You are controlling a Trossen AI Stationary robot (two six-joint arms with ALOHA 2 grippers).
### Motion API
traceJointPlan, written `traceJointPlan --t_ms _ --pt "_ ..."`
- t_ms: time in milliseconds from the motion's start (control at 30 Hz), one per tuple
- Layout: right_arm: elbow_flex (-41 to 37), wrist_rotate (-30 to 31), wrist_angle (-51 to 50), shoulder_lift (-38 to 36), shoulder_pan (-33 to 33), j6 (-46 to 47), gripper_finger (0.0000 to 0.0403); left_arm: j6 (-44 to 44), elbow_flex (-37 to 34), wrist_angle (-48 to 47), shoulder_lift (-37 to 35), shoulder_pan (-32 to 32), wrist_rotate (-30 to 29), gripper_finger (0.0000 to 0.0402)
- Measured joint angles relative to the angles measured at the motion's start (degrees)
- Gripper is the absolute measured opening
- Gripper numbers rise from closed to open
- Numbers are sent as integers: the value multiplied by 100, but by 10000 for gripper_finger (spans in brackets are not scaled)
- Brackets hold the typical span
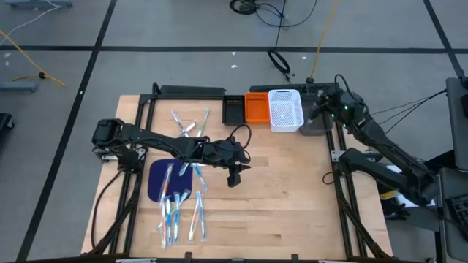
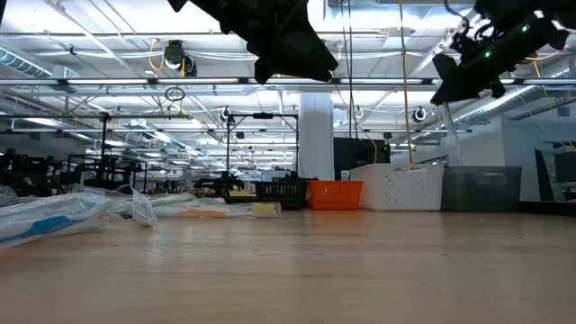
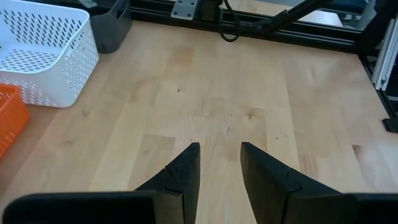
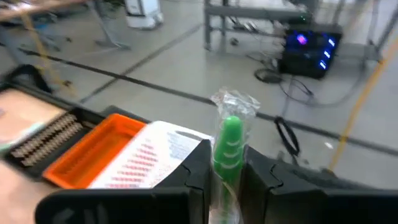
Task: Pick & Place Toothbrushes
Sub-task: Put the green toothbrush into the gray bin
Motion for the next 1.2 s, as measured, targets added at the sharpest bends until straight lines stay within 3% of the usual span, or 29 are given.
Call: traceJointPlan --t_ms 467,933,1200 --pt "-191 -1283 652 857 -1071 348 37 -2 0 3 0 -33 0 113" --pt "-191 -1310 724 1186 -1128 340 37 -92 0 2 2 -109 2 113" --pt "-191 -1286 718 1341 -1128 191 133 -92 0 0 2 -111 2 113"
